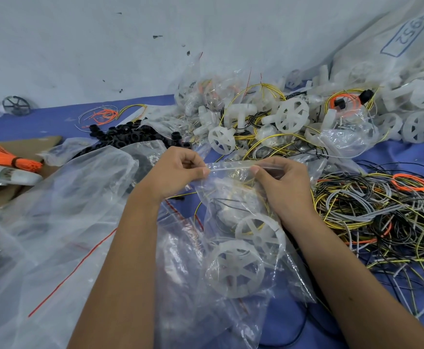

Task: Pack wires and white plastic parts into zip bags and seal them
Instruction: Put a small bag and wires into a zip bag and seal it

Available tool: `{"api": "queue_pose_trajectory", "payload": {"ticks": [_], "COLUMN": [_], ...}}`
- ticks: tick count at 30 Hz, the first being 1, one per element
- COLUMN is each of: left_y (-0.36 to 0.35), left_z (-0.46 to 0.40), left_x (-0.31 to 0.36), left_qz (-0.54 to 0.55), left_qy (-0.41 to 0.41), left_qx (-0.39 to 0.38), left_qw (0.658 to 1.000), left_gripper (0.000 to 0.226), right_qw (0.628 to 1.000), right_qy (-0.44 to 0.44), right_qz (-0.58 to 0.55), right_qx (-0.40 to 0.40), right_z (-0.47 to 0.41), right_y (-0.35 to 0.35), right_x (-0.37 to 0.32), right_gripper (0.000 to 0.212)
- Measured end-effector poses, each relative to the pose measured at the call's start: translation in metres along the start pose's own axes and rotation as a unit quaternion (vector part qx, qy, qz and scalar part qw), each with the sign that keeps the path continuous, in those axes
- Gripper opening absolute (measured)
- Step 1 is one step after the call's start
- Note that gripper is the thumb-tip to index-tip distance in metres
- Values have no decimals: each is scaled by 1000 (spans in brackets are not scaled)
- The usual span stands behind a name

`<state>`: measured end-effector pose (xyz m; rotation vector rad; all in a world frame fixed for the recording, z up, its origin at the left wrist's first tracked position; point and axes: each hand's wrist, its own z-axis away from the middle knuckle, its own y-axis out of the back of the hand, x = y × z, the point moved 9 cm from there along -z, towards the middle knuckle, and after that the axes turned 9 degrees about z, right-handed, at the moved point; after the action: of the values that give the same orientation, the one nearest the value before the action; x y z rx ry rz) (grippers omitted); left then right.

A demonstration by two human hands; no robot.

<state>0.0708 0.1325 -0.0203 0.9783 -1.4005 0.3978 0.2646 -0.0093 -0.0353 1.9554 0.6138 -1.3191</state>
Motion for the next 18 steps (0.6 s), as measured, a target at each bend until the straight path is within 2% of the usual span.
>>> {"api": "queue_pose_trajectory", "payload": {"ticks": [4, 8, 15, 18], "left_y": [3, 15, 13, 5], "left_z": [-1, -1, -3, -2], "left_x": [5, -2, 2, 5], "left_qz": [19, 50, 65, 101], "left_qy": [-23, -10, -33, -13], "left_qx": [23, 63, 50, 55], "left_qw": [999, 997, 996, 993], "left_gripper": [8, 13, 13, 12], "right_qw": [1000, 1000, 999, 998], "right_qy": [-9, -7, -14, -25], "right_qz": [-8, -17, -26, -50], "right_qx": [12, 13, 17, 36], "right_z": [-1, -2, -2, -2], "right_y": [3, 3, 4, 9], "right_x": [3, 3, 5, 6], "right_gripper": [9, 10, 5, 6]}}
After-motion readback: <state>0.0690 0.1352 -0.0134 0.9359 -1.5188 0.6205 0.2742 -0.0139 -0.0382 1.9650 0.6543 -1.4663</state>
